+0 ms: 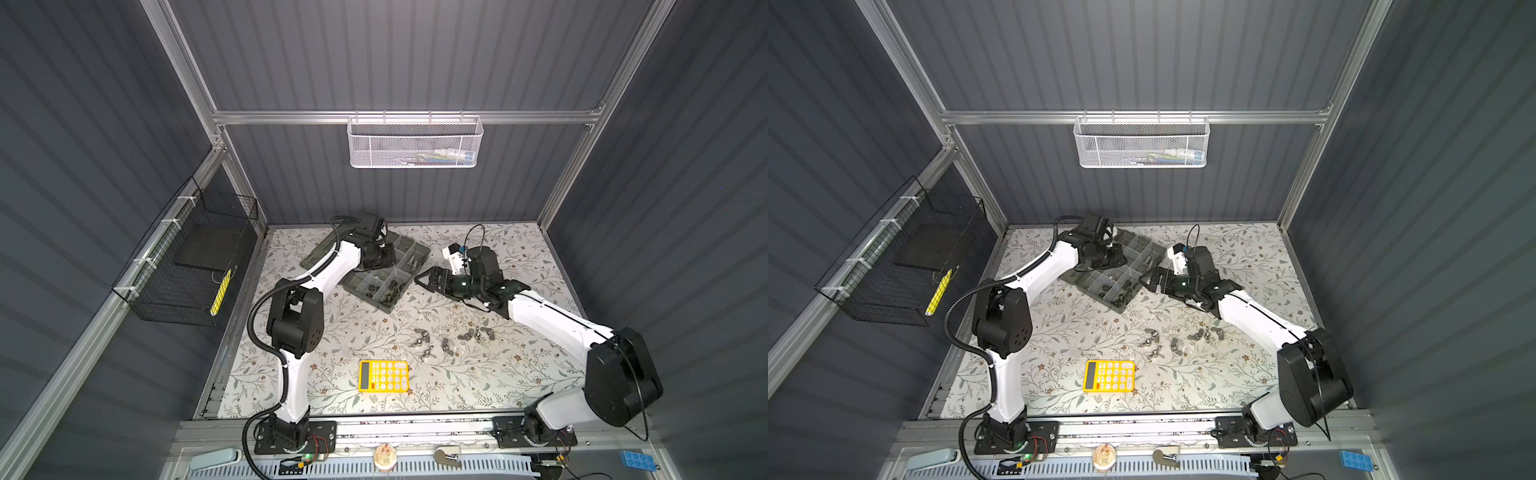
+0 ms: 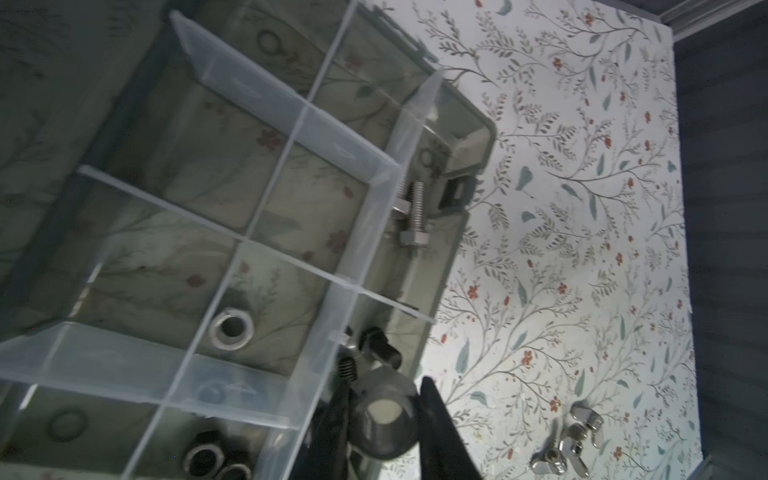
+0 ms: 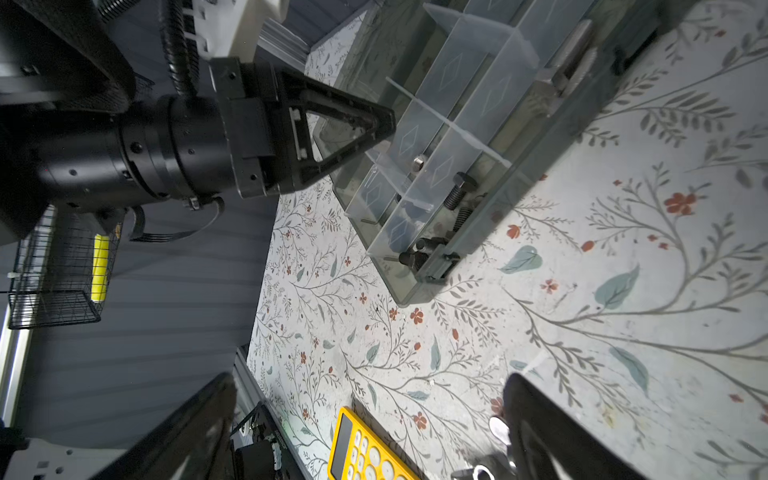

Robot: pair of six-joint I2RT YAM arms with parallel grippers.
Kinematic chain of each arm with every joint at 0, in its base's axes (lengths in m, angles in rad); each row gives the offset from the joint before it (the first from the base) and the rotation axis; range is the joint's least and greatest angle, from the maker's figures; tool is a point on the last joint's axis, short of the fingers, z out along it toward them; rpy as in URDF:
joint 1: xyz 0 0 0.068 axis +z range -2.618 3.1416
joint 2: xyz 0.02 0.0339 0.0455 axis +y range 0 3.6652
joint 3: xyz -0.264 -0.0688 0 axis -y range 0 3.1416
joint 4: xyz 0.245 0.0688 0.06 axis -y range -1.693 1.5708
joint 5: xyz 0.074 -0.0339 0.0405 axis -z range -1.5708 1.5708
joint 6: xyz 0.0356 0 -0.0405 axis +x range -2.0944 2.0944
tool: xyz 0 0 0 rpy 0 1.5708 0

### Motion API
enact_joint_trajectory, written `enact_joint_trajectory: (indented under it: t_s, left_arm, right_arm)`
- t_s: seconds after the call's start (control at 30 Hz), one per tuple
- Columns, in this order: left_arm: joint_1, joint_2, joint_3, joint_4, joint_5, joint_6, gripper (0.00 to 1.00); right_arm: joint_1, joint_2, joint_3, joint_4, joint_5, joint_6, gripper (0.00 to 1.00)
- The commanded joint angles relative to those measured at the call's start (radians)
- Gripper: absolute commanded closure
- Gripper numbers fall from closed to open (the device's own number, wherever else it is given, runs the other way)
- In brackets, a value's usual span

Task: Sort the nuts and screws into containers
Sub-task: 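Lift the dark nut over an organizer compartment with the left gripper, then open the left gripper over the compartment while the right gripper nears the wing nuts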

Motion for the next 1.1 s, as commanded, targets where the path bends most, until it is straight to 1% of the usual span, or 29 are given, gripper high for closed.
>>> enact_joint_trajectory:
  t_s: [0.0,0.2,0.43,0.63,0.67,0.8,0.87,1.0,1.07]
  left_arm:
    - [0.022,-0.012,-0.008,-0.009,-0.018,0.047,0.79]
    - [0.03,0.025,-0.019,-0.002,-0.03,0.062,0.78]
    - [0.031,0.08,-0.026,0.0,-0.061,0.081,0.76]
    - [0.031,0.111,-0.031,-0.005,-0.057,0.084,0.71]
    - [0.031,0.112,-0.033,-0.005,-0.054,0.083,0.69]
    - [0.031,0.109,-0.037,-0.006,-0.049,0.081,0.56]
    - [0.03,0.101,-0.035,-0.008,-0.049,0.078,0.44]
    - [0.027,0.078,-0.027,-0.011,-0.041,0.075,0.36]
    - [0.025,0.06,-0.018,-0.018,-0.04,0.074,0.3]
  right_arm:
    - [0.026,0.037,0.048,0.024,0.014,0.006,0.01]
    - [0.045,0.082,0.069,0.03,0.008,0.017,0.01]
    - [0.047,0.072,0.064,0.009,0.016,0.005,0.01]
    - [0.046,0.059,0.052,-0.012,0.028,-0.009,0.01]
    - [0.048,0.056,0.048,-0.012,0.03,-0.01,0.01]
    - [0.048,0.038,0.037,-0.024,0.043,-0.011,0.01]
    - [0.047,0.026,0.037,-0.051,0.063,-0.023,0.01]
    - [0.045,-0.012,0.032,-0.099,0.11,-0.051,0.01]
    - [0.042,-0.034,0.032,-0.133,0.139,-0.065,0.01]
